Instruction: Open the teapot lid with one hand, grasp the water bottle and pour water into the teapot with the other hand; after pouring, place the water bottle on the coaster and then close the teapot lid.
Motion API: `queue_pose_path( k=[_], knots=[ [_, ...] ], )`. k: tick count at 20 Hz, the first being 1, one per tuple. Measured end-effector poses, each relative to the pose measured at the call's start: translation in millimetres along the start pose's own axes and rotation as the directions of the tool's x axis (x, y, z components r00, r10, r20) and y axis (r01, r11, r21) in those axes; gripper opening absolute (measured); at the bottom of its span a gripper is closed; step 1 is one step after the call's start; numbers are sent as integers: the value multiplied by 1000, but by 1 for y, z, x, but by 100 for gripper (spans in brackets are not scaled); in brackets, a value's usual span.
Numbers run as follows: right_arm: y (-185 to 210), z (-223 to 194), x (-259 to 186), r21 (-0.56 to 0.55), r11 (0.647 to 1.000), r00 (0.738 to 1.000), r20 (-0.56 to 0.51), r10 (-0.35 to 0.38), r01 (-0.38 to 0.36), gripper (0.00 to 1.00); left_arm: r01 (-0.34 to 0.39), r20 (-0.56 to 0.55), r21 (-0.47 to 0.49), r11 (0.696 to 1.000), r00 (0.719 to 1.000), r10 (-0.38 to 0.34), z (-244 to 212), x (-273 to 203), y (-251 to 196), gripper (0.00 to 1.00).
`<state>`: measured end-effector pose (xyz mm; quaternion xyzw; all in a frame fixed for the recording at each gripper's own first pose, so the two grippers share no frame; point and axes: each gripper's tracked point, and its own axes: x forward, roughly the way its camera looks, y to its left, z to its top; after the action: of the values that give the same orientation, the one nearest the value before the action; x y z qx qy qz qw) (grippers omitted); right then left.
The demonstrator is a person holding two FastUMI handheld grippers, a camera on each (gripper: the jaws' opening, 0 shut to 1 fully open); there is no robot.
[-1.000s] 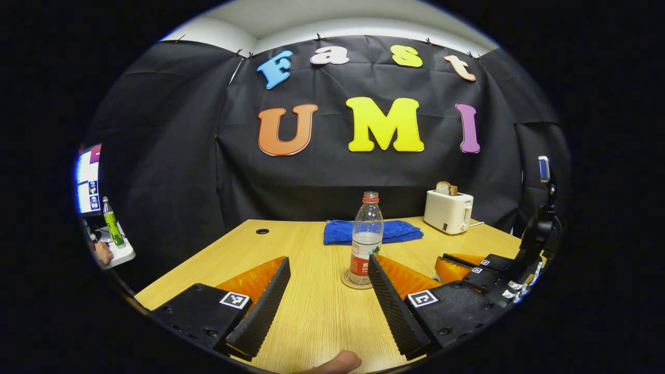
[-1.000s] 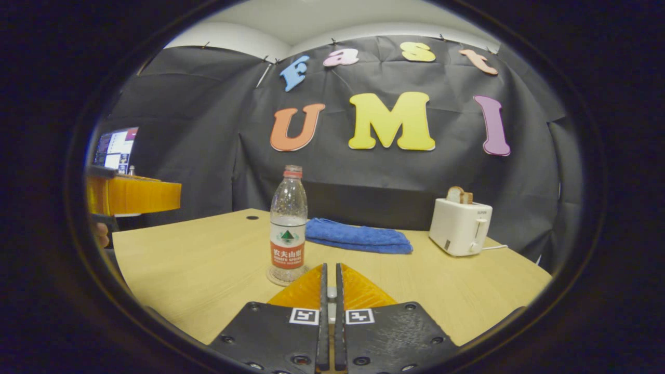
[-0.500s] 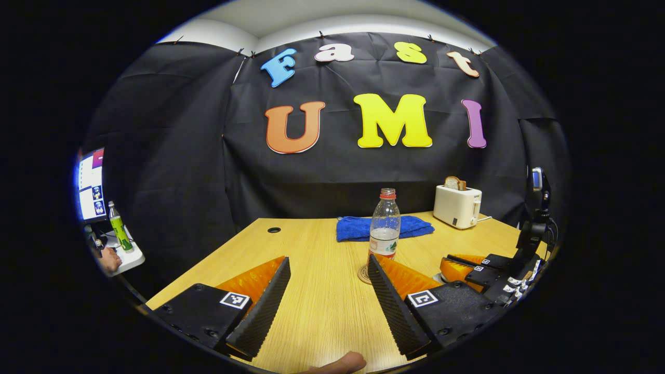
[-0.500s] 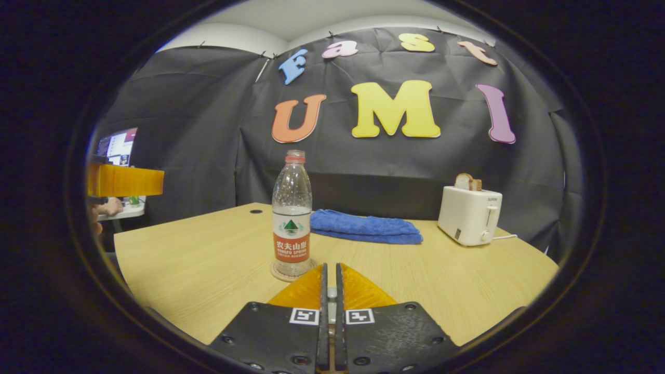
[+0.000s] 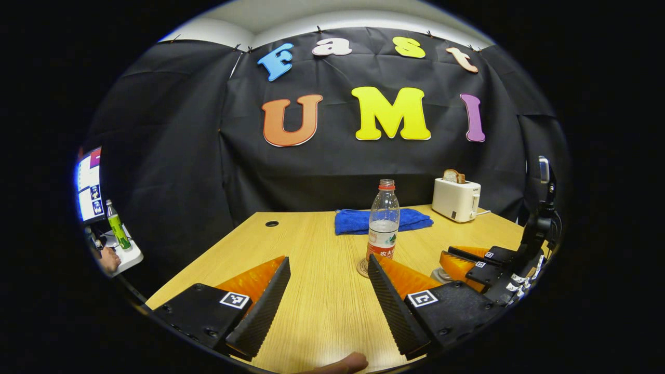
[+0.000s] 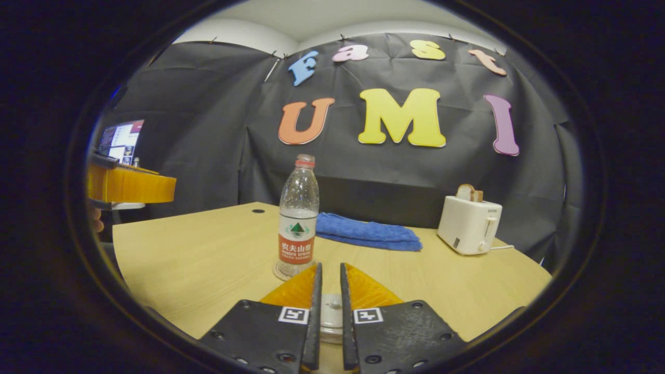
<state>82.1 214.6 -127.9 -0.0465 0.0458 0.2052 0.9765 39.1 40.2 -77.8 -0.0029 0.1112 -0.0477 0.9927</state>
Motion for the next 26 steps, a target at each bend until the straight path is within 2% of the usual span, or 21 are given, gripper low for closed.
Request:
queue_pose_path(
  k=[1, 2, 5, 7, 10, 11, 12, 15, 17, 20, 23, 26],
  knots=[
    [-1, 2, -2, -3, 1000, 1000, 5, -1, 1, 17, 0, 2, 3, 1000, 1000, 0, 1, 0, -1, 95],
    [-2, 4, -5, -4, 1000, 1000, 10, -1, 1, 31, -6, 1, 5, 1000, 1000, 6, 1, 1, -1, 95],
    [-6, 10, -14, -4, 1000, 1000, 25, 5, -5, 45, -17, 14, 25, 1000, 1000, 16, 4, -1, -4, 95],
    [-12, 17, -24, -12, 1000, 999, 36, 13, -13, 71, -24, 25, 40, 999, 999, 23, 6, -4, -14, 94],
    [-31, 36, -44, -24, 1000, 997, 81, -8, 10, 94, -21, 49, 84, 996, 999, 17, 14, -10, -31, 94],
    [-36, 43, -52, -18, 1000, 996, 93, -10, 12, 92, -24, 59, 97, 995, 998, 18, 16, -13, -36, 94],
    [-41, 48, -57, -9, 1000, 995, 101, -16, 17, 96, -24, 71, 103, 994, 997, 16, 19, -15, -40, 94],
    [-61, 59, -75, 35, 998, 992, 110, -53, 50, 97, -8, 70, 95, 995, 998, 1, 20, -18, -52, 94],
    [-77, 62, -84, 60, 994, 990, 109, -93, 87, 95, -12, 69, 76, 997, 998, 6, 21, -22, -53, 94],
    [-103, 64, -101, 105, 984, 985, 77, -152, 144, 97, -18, 101, 41, 999, 995, 14, 31, -30, -57, 94],
    [-136, 63, -127, 132, 968, 973, 57, -223, 214, 95, -4, 105, 50, 999, 994, -1, 33, -36, -65, 94],
    [-158, 61, -141, 128, 958, 962, 51, -266, 258, 95, -27, 112, 51, 998, 993, 21, 33, -38, -59, 94]
  ],
)
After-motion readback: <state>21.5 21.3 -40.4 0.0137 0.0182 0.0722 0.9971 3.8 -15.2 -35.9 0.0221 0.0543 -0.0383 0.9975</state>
